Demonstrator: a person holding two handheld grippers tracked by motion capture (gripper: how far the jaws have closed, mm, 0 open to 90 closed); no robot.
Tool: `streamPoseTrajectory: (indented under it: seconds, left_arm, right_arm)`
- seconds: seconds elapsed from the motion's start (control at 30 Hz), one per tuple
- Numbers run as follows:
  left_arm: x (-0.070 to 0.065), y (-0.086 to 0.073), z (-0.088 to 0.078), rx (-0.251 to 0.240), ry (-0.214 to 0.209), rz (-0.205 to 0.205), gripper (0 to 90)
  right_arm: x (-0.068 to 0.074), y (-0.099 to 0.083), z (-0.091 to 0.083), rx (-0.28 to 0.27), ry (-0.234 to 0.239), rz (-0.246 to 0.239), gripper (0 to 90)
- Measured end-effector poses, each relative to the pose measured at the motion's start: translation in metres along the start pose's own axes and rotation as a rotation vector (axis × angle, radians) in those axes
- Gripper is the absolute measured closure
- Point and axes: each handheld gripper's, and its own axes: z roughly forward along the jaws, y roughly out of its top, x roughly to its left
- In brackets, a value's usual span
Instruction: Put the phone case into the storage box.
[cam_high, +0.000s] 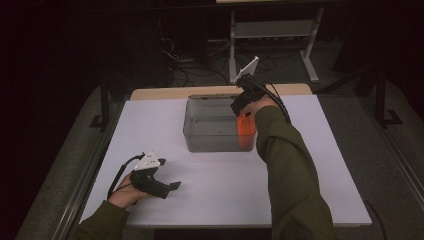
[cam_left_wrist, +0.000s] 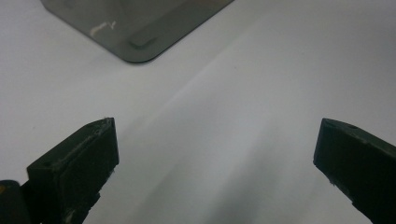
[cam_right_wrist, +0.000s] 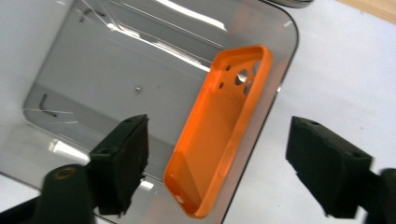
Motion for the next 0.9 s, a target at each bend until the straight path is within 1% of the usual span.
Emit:
streamPoseTrajectory:
  seconds: [0.07,0.17,0.23,0.4,0.47,0.6,0.67,0.7,0.77,0.9]
  left_arm:
    - [0.001,0.000,0.000,-0.005,0.003,-0.009,0.0]
    - [0.001,0.000,-0.001,-0.005,0.003,-0.006,0.0]
    - [0.001,0.001,0.000,-0.005,0.004,-0.011,0.0]
    - [0.001,0.002,-0.001,-0.008,0.007,-0.019,0.0]
    - [0.001,0.002,-0.001,-0.012,-0.004,-0.026,0.0]
    - [0.002,0.002,-0.001,-0.018,-0.007,-0.028,0.0]
    - [0.003,0.002,0.000,-0.009,-0.005,-0.022,0.0]
    - [0.003,0.002,0.000,-0.008,-0.006,-0.026,0.0]
    - [0.003,0.002,0.000,0.000,-0.002,-0.028,0.0]
    - [0.002,0.002,0.000,0.003,-0.005,-0.027,0.0]
  right_arm:
    - [0.001,-0.002,0.000,-0.024,0.004,-0.019,13.9]
    - [0.000,-0.007,0.001,-0.064,0.004,-0.046,12.7]
    - [0.000,-0.011,0.002,-0.077,-0.006,-0.080,9.7]
    - [-0.003,-0.019,0.001,-0.143,0.037,-0.120,2.3]
    - [-0.003,-0.022,0.001,-0.165,0.052,-0.146,0.0]
    - [-0.005,-0.028,0.004,-0.217,0.077,-0.186,0.0]
    - [-0.007,-0.030,0.005,-0.242,0.083,-0.201,0.0]
    - [-0.008,-0.032,0.006,-0.253,0.092,-0.203,0.0]
    - [-0.010,-0.034,0.007,-0.261,0.092,-0.215,0.0]
    - [-0.015,-0.040,0.006,-0.299,0.094,-0.226,0.0]
